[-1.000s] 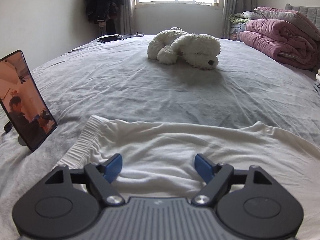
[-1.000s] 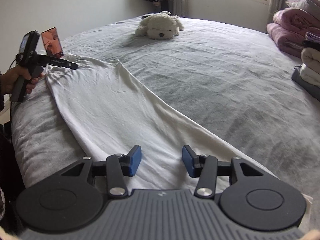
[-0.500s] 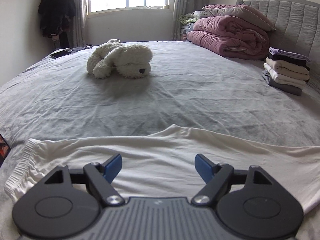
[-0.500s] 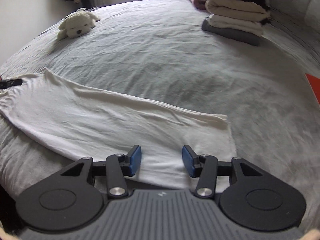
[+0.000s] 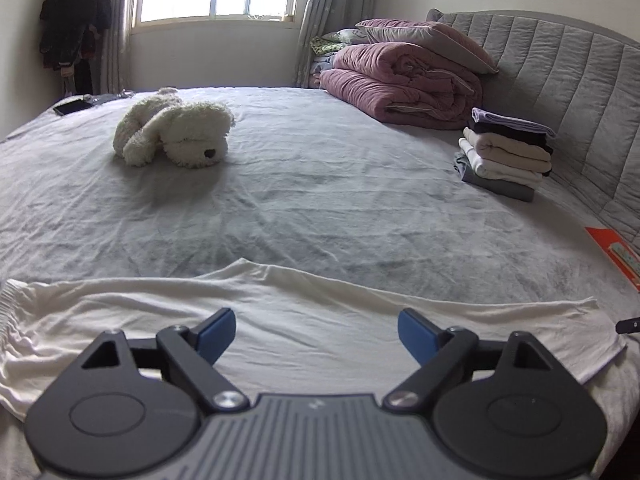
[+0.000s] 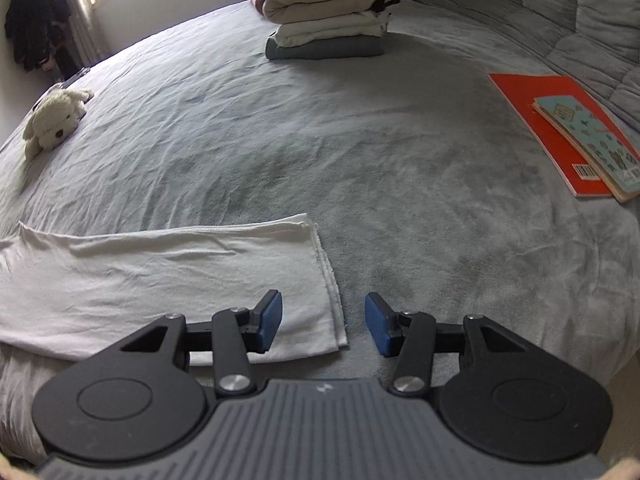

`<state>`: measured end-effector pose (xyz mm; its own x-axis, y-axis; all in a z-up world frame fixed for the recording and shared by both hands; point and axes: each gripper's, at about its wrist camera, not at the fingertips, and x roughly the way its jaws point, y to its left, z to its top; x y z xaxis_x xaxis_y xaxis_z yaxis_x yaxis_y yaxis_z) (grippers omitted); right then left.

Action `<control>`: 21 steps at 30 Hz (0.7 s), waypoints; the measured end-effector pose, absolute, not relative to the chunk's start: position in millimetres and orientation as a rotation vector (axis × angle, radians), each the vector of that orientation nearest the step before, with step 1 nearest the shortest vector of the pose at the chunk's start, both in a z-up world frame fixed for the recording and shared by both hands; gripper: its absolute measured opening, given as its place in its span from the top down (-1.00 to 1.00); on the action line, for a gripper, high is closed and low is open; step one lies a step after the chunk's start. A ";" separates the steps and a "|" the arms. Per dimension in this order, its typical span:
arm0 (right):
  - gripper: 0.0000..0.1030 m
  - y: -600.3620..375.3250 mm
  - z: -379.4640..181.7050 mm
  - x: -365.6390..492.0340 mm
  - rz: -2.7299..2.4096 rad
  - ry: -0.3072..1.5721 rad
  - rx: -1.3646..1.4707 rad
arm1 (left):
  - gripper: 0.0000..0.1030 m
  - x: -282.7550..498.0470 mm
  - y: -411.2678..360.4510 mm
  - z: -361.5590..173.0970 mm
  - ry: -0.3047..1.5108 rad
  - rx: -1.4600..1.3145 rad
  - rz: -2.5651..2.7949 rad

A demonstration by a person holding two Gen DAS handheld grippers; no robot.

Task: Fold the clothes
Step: 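Grasp the folded pants' edge with the right gripper while the left gripper grasps the fabric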

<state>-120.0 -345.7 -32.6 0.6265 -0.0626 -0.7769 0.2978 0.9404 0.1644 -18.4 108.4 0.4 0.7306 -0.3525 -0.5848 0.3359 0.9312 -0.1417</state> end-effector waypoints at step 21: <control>0.90 -282.2 -27.4 -114.8 -0.188 0.780 0.164 | -0.72 4.6 23.2 -33.8 0.885 -0.458 -0.897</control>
